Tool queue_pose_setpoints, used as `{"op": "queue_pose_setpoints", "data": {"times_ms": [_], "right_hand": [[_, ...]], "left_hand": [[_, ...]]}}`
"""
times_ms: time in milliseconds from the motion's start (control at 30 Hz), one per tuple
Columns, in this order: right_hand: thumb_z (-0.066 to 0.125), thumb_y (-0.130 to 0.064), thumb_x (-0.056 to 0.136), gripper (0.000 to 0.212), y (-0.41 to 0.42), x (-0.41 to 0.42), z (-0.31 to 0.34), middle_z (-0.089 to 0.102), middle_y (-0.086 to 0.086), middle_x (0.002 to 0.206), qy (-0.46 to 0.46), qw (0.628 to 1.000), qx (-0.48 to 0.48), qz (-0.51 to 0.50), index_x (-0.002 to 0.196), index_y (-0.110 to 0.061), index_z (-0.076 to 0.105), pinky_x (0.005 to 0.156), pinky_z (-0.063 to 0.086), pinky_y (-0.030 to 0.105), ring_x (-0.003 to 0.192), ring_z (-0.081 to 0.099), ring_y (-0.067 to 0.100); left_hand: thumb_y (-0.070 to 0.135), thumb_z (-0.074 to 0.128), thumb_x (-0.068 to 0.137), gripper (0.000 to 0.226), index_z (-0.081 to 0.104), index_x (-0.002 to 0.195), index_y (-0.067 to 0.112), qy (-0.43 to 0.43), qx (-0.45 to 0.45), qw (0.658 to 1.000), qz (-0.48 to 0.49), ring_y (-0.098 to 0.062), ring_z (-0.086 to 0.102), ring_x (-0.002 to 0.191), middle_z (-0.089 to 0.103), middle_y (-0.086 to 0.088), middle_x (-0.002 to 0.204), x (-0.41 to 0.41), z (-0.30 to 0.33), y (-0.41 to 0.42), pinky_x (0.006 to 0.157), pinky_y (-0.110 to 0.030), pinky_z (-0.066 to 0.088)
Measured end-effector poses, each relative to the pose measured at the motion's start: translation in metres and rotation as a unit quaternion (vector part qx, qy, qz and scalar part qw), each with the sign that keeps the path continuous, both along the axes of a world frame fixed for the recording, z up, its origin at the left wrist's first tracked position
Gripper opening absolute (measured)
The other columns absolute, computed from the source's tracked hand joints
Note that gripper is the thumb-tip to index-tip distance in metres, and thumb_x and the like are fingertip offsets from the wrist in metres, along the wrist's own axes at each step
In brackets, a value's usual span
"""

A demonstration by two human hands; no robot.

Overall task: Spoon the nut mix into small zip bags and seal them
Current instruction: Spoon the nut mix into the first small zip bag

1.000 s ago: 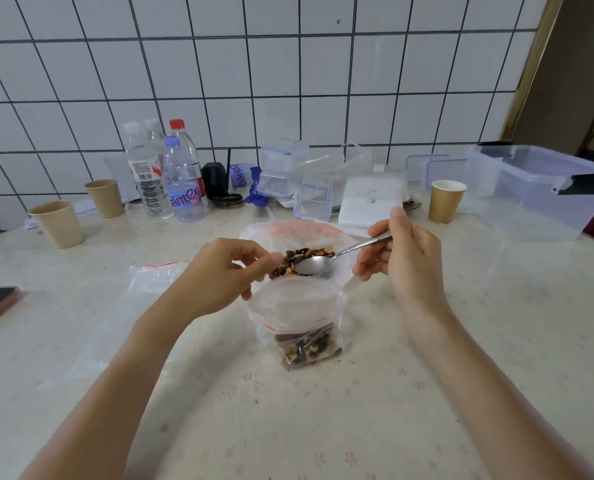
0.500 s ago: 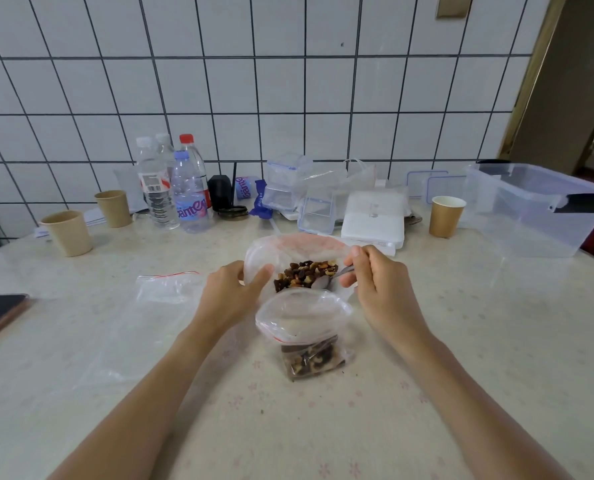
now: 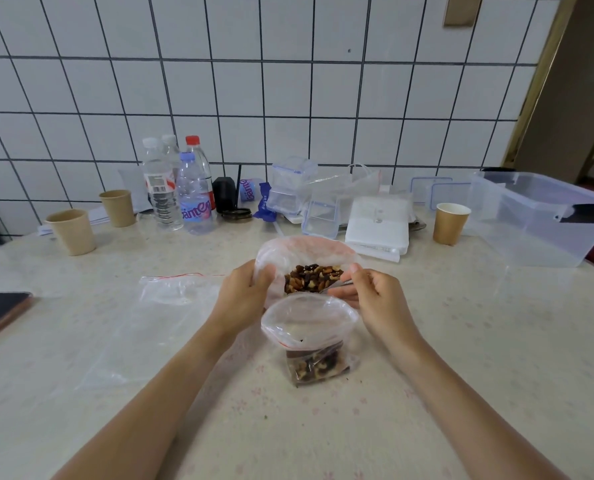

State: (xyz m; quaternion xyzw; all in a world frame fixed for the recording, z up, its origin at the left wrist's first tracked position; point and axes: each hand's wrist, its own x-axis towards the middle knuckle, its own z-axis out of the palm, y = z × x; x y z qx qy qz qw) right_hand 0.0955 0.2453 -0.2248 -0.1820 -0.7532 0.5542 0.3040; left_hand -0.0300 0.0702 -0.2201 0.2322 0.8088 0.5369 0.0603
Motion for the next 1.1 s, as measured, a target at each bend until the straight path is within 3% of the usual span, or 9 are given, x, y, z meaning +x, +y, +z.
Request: {"op": "queue_pose_setpoints", "data": {"times_ms": [67,233,367,600,733,867,1000,1100], "right_hand": [[0.045,-0.029,0.11,0.04,-0.001,0.0,0.0,0.081,0.007,0.084,-0.009,0.999,-0.037,0.006,0.102,-0.001,0.072,0.076,0.062,0.027,0.083,0.079,0.019],[0.043,-0.028,0.111,0.04,-0.004,0.002,0.003,0.081,0.007,0.083,-0.004,0.994,-0.108,0.009,0.096,-0.005,0.073,0.074,0.061,0.027,0.082,0.079,0.02],[0.04,-0.028,0.112,0.04,-0.005,0.004,0.005,0.08,0.01,0.085,0.013,0.991,-0.135,0.006,0.101,-0.003,0.07,0.073,0.062,0.026,0.083,0.079,0.022],[0.04,-0.025,0.112,0.038,-0.01,0.006,0.007,0.08,0.012,0.087,0.025,0.984,-0.174,0.022,0.104,0.0,0.068,0.067,0.06,0.02,0.081,0.079,0.02],[0.039,-0.025,0.113,0.041,-0.007,0.006,0.01,0.08,0.016,0.086,0.029,0.985,-0.169,0.01,0.105,0.002,0.068,0.072,0.063,0.027,0.082,0.079,0.025],[0.036,-0.025,0.113,0.042,-0.003,0.006,0.011,0.079,0.018,0.083,0.032,0.986,-0.162,-0.013,0.103,0.003,0.066,0.081,0.064,0.038,0.082,0.079,0.03],[0.035,-0.025,0.113,0.042,-0.001,0.008,0.013,0.079,0.017,0.082,0.046,0.983,-0.179,-0.012,0.101,0.001,0.065,0.079,0.063,0.037,0.082,0.079,0.03],[0.036,-0.025,0.113,0.041,0.001,0.009,0.017,0.079,0.017,0.083,0.065,0.981,-0.181,-0.015,0.098,-0.002,0.065,0.075,0.064,0.035,0.081,0.079,0.028]], "left_hand": [[0.038,0.048,0.107,0.037,0.068,0.105,0.006,-0.003,0.007,1.0,-0.005,-0.035,0.07,0.096,0.074,-0.016,0.102,0.0,0.0,0.001,0.086,-0.051,0.06],[0.039,0.049,0.108,0.028,0.07,0.105,0.02,-0.002,0.032,0.999,-0.006,-0.016,0.075,0.078,0.077,-0.002,0.094,-0.002,0.001,0.003,0.057,-0.02,0.057],[0.036,0.049,0.108,0.025,0.069,0.108,0.021,0.006,0.047,0.999,0.003,-0.006,0.073,0.071,0.076,0.002,0.09,-0.002,0.003,0.005,0.05,-0.013,0.049],[0.034,0.049,0.109,0.026,0.071,0.108,0.02,0.007,0.057,0.998,-0.001,-0.013,0.076,0.075,0.078,-0.001,0.092,0.002,0.004,0.004,0.054,-0.019,0.056],[0.033,0.049,0.109,0.025,0.07,0.109,0.02,0.009,0.059,0.998,0.014,-0.015,0.076,0.076,0.077,-0.001,0.093,0.0,0.004,0.002,0.055,-0.022,0.055],[0.034,0.048,0.109,0.025,0.069,0.11,0.021,0.016,0.045,0.998,0.031,-0.015,0.076,0.078,0.077,0.0,0.094,0.0,0.005,0.002,0.062,-0.03,0.061],[0.037,0.049,0.108,0.026,0.069,0.111,0.021,0.023,0.039,0.998,0.04,-0.017,0.075,0.081,0.076,-0.001,0.095,0.0,0.007,0.0,0.072,-0.041,0.064],[0.045,0.051,0.105,0.036,0.065,0.128,0.021,0.04,0.002,0.998,0.045,-0.022,0.07,0.098,0.073,0.001,0.114,-0.004,0.011,-0.004,0.086,-0.044,0.06]]}}
